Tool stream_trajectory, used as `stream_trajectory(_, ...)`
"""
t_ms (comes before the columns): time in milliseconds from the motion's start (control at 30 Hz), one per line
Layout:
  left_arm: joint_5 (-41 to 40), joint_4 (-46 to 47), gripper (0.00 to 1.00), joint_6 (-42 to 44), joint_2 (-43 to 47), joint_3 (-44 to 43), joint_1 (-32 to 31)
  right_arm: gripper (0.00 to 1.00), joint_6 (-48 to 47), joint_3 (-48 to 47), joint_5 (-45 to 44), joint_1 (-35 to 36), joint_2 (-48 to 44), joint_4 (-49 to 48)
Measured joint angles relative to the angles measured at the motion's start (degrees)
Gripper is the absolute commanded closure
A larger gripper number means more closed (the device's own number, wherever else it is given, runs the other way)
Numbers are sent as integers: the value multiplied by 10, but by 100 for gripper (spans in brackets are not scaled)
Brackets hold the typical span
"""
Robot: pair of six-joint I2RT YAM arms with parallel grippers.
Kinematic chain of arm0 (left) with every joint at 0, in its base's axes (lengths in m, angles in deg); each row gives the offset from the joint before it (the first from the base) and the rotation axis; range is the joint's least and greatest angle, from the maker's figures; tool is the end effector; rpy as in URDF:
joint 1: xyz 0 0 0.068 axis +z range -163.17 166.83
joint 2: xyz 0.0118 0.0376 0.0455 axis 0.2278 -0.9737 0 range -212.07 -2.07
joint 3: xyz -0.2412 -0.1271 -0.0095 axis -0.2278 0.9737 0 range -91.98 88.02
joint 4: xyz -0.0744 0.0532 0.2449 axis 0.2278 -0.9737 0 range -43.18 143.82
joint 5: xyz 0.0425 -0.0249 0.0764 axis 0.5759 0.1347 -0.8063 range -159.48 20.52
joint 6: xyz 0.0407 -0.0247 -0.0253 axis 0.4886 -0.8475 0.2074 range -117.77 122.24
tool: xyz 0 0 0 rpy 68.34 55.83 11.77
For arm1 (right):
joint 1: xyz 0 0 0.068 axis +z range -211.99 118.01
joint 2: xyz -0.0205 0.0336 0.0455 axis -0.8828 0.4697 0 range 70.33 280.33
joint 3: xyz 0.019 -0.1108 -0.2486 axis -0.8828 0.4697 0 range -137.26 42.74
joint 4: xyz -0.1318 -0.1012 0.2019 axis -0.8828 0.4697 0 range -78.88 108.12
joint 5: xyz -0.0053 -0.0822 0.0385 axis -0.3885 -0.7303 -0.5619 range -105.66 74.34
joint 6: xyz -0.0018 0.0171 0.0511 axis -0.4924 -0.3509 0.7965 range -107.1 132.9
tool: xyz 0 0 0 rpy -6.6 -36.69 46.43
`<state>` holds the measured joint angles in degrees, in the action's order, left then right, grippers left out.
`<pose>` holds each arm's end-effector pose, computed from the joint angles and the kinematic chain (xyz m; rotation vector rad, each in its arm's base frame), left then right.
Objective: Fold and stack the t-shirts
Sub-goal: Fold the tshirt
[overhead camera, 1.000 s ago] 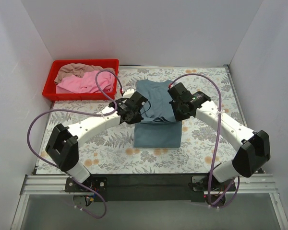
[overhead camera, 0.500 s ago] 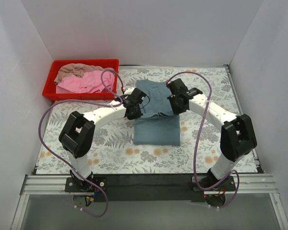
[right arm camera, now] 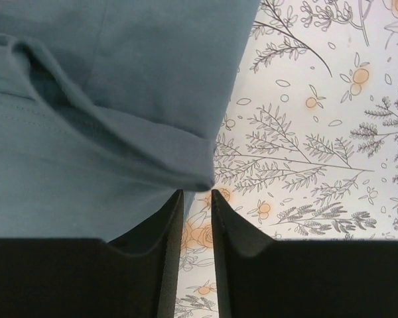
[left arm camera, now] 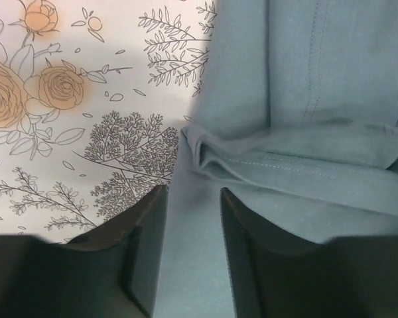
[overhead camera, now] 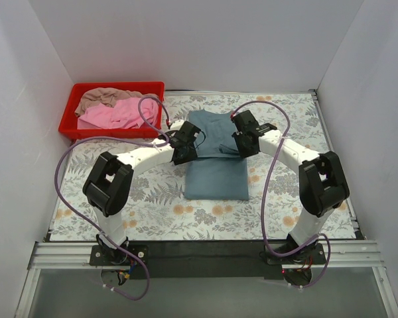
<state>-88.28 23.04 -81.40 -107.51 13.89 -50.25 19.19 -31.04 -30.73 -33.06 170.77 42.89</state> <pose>0.3110 -0.2208 0.1967 -1.1256 2.3457 -0.3486 0.3288 0.1711 0.2245 -0.4051 2.5078 -0.1031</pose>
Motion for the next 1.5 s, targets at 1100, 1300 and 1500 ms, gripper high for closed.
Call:
stream_trajectory(1100,102,213,77,-155,258,411,-75,60,299,574,514,-131,-223,-576)
stream_trajectory(1300,138,244,78,-197,277,442,-49,61,324,609,552,-180,-203,-638)
stream_trajectory(1500,135,186,76,-202,333,452,-49,50,331,606,572,-177,-256,-637)
